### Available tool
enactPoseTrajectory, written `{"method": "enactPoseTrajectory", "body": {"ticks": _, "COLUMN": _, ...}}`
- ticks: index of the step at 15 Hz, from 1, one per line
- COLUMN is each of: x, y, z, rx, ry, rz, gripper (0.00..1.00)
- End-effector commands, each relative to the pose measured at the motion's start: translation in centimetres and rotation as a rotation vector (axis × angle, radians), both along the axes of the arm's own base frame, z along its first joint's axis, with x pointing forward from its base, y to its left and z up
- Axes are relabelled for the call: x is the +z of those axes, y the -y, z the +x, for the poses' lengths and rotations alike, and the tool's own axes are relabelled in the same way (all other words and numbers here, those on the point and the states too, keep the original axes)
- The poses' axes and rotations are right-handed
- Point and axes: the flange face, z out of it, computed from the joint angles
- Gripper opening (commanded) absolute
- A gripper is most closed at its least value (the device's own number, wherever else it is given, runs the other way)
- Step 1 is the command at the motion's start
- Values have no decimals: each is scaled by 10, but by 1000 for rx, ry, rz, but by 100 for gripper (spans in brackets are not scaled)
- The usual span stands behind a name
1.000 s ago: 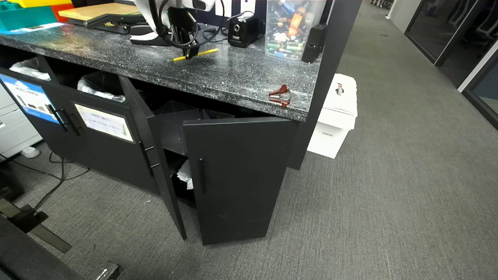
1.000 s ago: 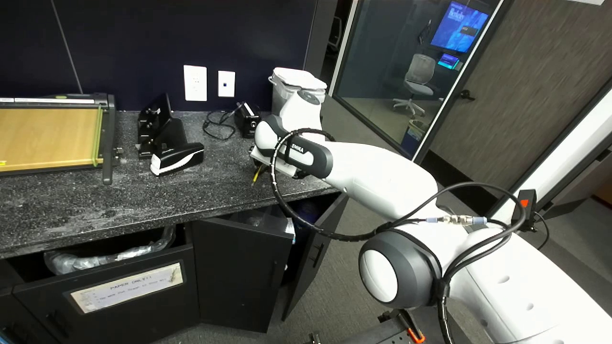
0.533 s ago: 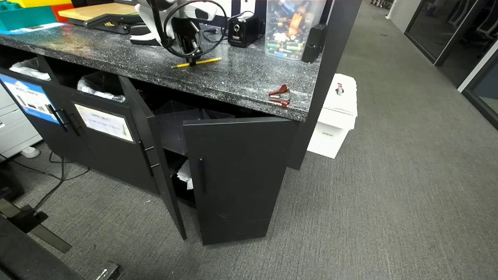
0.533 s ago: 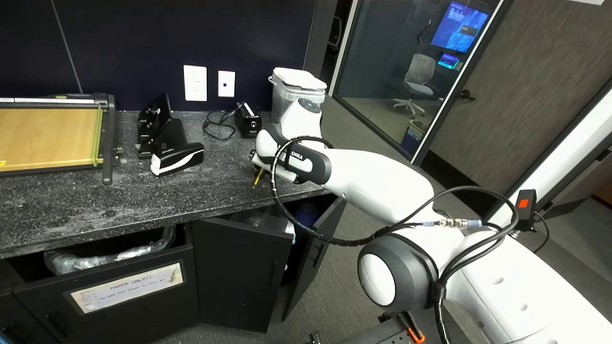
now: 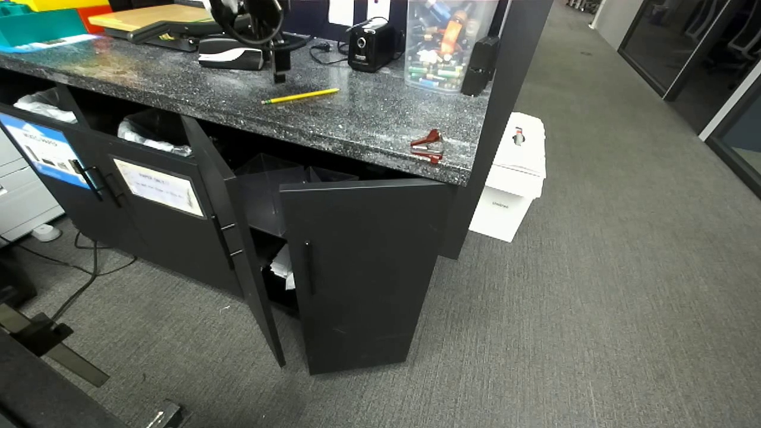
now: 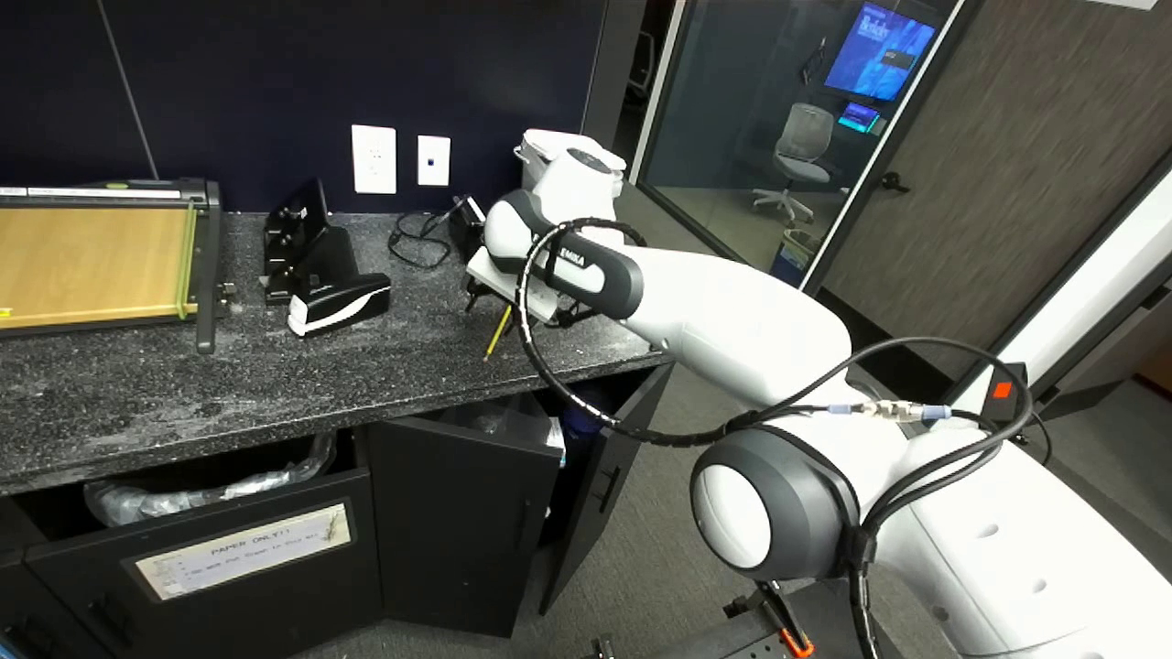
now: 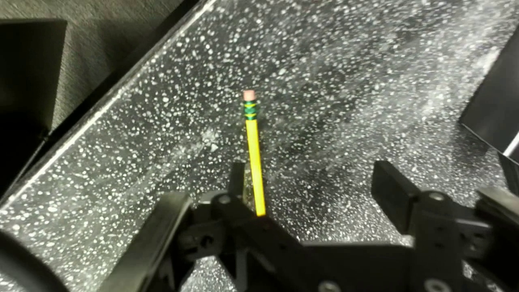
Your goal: Pick up the pencil and move it slightly to the left.
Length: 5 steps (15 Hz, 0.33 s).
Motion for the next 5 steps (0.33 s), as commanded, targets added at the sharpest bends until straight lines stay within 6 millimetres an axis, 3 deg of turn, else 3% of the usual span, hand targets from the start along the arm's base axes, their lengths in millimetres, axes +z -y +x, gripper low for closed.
{"method": "enactPoseTrajectory", "body": {"ticks": 1, "x": 22, "y": -1, "z": -1, "rx": -40, "ry": -26, "rz": 8, "gripper": 100}}
{"method": "enactPoseTrajectory", "body": {"ticks": 2, "x": 41, "y": -1, "z": -2, "rx": -49, "ry": -26, "rz": 10, "gripper": 93}}
{"method": "enactPoseTrajectory", "body": {"ticks": 3, "x": 45, "y": -1, "z": -2, "rx": -46, "ry": -22, "rz": 10, "gripper": 100}}
{"method": "enactPoseTrajectory", "body": {"ticks": 5, "x": 31, "y": -1, "z": -3, "rx": -46, "ry": -35, "rz": 6, "gripper": 100}}
